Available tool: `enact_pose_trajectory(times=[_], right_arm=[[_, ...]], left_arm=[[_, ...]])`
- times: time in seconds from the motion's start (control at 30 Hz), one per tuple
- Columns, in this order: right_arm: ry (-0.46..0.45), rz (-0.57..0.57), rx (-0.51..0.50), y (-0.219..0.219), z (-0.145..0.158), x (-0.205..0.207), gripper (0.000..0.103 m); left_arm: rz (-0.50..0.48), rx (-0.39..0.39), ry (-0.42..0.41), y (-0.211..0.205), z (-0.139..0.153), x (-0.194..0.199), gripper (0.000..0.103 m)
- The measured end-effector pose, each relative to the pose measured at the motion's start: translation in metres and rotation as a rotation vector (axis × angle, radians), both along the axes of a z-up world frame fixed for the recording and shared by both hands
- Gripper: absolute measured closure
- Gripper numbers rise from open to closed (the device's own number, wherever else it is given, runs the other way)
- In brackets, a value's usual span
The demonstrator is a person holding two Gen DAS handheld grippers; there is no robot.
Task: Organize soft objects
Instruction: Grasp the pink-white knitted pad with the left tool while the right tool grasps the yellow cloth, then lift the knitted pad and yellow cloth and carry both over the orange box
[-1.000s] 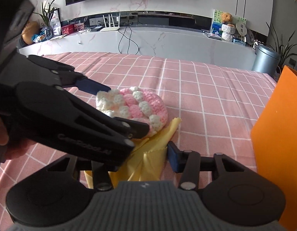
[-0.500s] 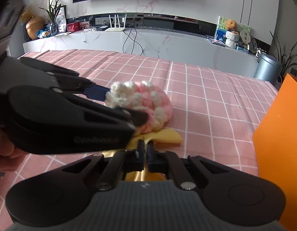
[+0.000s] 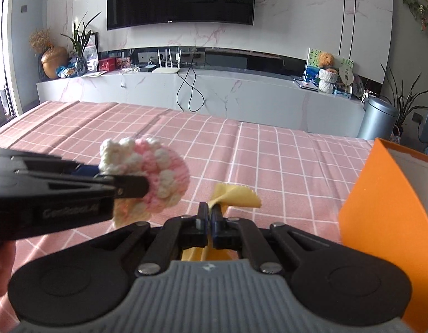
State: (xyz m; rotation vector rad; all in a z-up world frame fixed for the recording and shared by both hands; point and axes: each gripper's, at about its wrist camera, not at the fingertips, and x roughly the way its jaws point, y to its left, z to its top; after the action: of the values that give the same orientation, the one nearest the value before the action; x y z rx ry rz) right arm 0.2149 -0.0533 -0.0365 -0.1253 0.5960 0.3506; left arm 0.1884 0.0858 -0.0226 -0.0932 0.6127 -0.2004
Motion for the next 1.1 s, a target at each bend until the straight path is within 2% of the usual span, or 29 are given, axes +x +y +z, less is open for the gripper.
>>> enact_pose_trajectory(times=[0.2, 0.33, 0.6, 0.77, 1.0, 1.1], right_arm=[[-0.034, -0.011, 0.002, -0.006, 0.016, -0.022, 0.103], [-0.096, -0.01, -0.023, -0.007, 0.032, -0.044, 0.103], [-0.153, -0.054, 0.036, -0.039, 0.062, -0.093, 0.103], [-0.176, -0.098, 0.094, -0.068, 0.08, -0.122, 0.103], [-0.21, -0.164, 0.107, -0.117, 0.106, -0.153, 0.103], [-0.23, -0.201, 0.079, -0.138, 0.114, -0.158, 0.103]], left_arm=[[0.019, -0.006, -0.013, -0.011, 0.014, -0.027, 0.073], [0.034, -0.012, -0.03, -0.019, 0.022, -0.05, 0.073], [0.045, -0.048, -0.046, -0.029, 0.035, -0.08, 0.073], [-0.012, -0.053, -0.075, -0.05, 0.046, -0.093, 0.073], [-0.124, -0.052, -0.131, -0.096, 0.068, -0.1, 0.073], [-0.176, -0.054, -0.15, -0.118, 0.076, -0.097, 0.073]])
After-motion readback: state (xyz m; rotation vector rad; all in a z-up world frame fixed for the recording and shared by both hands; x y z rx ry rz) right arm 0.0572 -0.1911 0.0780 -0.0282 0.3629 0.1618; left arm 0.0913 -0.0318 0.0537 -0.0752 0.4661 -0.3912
